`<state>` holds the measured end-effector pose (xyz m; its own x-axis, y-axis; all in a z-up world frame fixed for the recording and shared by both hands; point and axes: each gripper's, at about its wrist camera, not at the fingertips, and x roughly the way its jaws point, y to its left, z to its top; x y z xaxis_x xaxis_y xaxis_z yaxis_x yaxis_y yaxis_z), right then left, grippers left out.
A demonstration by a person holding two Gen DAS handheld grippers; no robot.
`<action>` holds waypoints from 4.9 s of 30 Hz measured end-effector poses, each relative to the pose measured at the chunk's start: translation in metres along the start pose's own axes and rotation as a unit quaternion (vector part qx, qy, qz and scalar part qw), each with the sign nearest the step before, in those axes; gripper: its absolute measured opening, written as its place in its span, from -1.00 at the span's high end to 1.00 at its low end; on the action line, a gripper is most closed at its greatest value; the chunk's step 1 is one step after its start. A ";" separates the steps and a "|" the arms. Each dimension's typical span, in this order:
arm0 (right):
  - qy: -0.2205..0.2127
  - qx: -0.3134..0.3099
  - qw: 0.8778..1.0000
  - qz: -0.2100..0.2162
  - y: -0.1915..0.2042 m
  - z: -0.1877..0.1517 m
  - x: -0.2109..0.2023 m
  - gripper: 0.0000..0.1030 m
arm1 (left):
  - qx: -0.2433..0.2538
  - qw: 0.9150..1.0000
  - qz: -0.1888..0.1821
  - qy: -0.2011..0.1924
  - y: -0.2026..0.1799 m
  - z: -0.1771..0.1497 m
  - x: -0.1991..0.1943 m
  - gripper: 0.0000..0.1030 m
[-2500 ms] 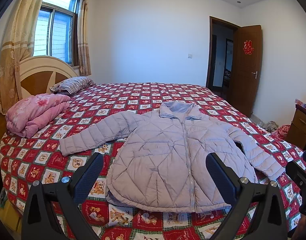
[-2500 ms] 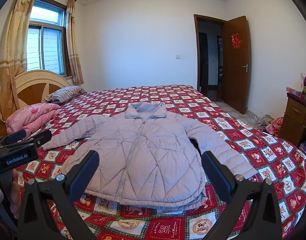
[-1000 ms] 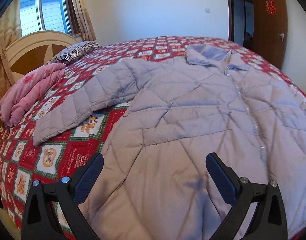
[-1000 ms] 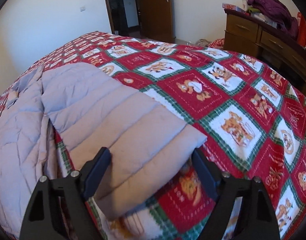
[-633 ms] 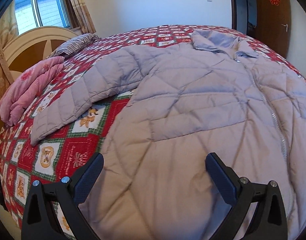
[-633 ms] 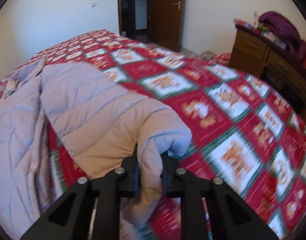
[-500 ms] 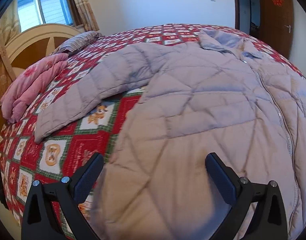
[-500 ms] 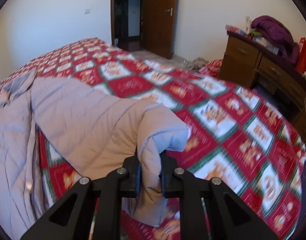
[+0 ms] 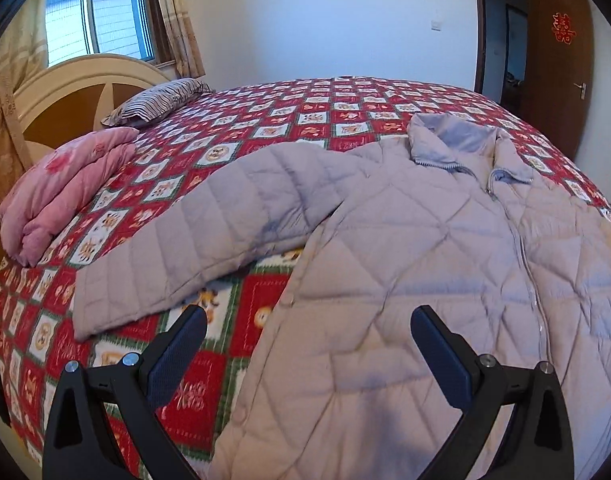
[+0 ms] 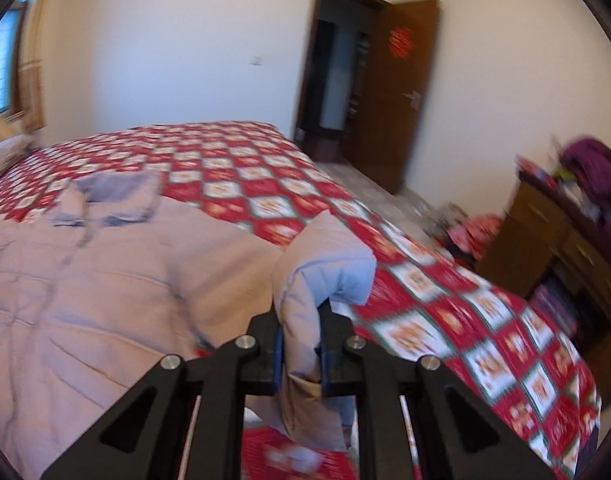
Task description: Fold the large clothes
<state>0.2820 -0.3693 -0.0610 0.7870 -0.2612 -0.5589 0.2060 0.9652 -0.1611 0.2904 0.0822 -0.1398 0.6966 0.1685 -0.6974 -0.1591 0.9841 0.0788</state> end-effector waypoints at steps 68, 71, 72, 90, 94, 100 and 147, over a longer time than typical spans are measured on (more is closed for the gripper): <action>0.040 0.011 0.995 0.093 0.036 -0.073 0.039 -0.74 | 0.107 0.976 -0.188 -0.021 -0.154 0.066 0.013 0.79; 0.047 0.008 0.994 0.095 0.040 -0.076 0.042 -0.74 | 0.104 0.980 -0.166 -0.018 -0.136 0.063 0.027 0.78; 0.049 0.007 0.994 0.096 0.042 -0.076 0.043 -0.74 | 0.104 0.983 -0.153 -0.015 -0.131 0.061 0.035 0.78; 0.040 0.015 0.992 0.120 0.039 -0.009 0.068 -0.10 | 0.032 0.997 -0.009 -0.063 -0.086 0.068 0.059 -0.25; 0.044 0.012 0.989 0.142 0.060 0.027 0.103 0.02 | 0.028 0.996 -0.051 -0.061 -0.113 0.076 0.062 -0.55; 0.092 -0.016 0.984 0.151 0.092 0.029 0.161 0.02 | 0.066 0.997 -0.027 0.008 -0.152 0.059 0.125 -0.55; 0.120 -0.117 0.968 0.185 0.210 -0.018 0.154 -0.39 | -0.030 0.998 -0.035 0.035 -0.105 0.026 0.130 -0.98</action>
<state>0.4359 -0.2070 -0.1957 0.6175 0.0803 -0.7825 -0.2242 0.9715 -0.0772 0.4159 0.0018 -0.2196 0.6572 0.0929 -0.7480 -0.1546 0.9879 -0.0132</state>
